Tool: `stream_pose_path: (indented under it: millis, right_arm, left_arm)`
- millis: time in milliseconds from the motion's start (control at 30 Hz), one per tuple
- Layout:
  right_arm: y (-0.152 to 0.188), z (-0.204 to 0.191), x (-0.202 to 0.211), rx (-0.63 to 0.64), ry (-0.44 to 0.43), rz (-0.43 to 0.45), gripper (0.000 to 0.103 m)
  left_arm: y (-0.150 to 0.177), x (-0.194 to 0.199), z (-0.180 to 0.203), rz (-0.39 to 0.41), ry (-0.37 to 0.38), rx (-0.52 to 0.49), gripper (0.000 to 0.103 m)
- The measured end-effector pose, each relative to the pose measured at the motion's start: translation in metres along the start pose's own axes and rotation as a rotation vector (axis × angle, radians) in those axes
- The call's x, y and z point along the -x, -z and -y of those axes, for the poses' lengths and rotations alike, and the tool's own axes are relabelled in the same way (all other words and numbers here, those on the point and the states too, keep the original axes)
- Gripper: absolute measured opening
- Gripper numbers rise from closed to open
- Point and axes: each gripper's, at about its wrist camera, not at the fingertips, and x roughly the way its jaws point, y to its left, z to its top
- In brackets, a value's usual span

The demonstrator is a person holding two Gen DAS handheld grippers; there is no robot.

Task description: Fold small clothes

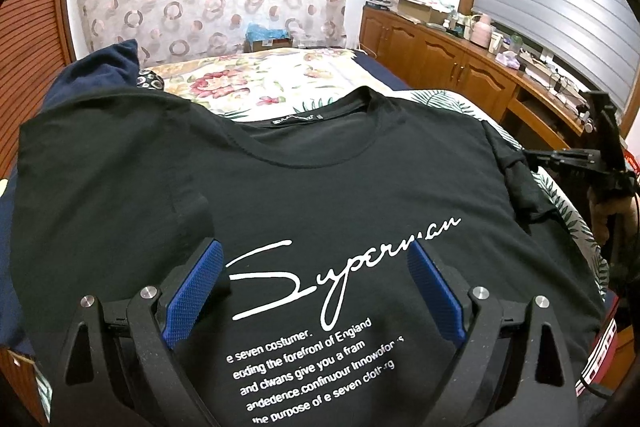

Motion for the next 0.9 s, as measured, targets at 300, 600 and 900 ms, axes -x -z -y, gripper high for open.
stream_pose_path:
  millis: [300, 600, 900]
  right_arm:
    - [-0.046, -0.066, -0.001, 0.14, -0.139, 0.094, 0.004]
    - [-0.076, -0.105, -0.027, 0.247, -0.149, 0.11, 0.025]
    - [-0.043, -0.106, -0.004, 0.23, -0.125, 0.078, 0.034]
  left_arm:
    - [-0.002, 0.013, -0.011, 0.031, -0.018, 0.025, 0.094]
    - [0.001, 0.019, -0.018, 0.041, -0.032, 0.038, 0.094]
    - [0.0, 0.021, -0.02, 0.047, -0.033, 0.036, 0.094]
